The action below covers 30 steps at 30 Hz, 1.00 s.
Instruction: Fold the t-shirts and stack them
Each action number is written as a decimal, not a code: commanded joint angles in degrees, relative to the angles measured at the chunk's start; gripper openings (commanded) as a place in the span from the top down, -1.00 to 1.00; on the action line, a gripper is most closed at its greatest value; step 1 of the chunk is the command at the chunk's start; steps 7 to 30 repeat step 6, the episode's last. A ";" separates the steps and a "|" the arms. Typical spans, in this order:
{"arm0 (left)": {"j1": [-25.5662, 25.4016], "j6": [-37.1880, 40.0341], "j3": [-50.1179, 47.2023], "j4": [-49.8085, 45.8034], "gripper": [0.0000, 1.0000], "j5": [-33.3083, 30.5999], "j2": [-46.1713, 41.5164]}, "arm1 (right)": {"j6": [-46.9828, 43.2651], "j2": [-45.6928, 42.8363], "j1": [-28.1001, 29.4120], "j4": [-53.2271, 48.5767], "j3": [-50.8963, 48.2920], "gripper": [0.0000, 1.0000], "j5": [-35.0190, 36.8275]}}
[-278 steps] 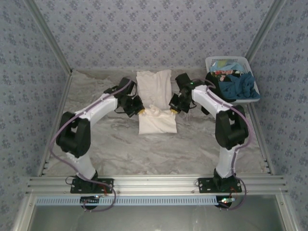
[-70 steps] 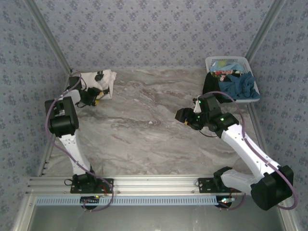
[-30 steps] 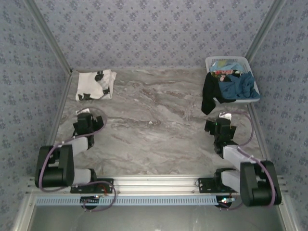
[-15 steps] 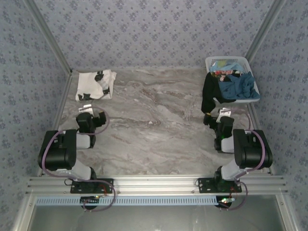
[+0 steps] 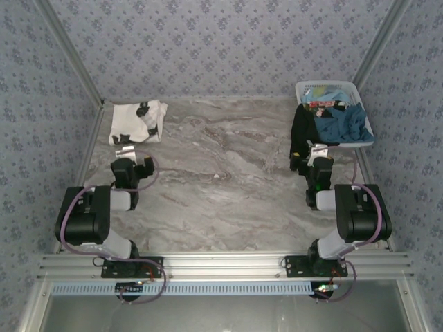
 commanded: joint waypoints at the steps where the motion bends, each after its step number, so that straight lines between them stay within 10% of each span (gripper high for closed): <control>1: -0.10 1.08 1.20 0.11 -0.96 -0.38 -0.15 | -2.06 0.00 1.53 1.89 -1.08 -1.00 3.23; 30: -0.05 0.98 1.19 0.03 -0.96 -0.35 -0.08 | -2.41 -0.03 1.12 0.12 -0.44 -1.00 1.01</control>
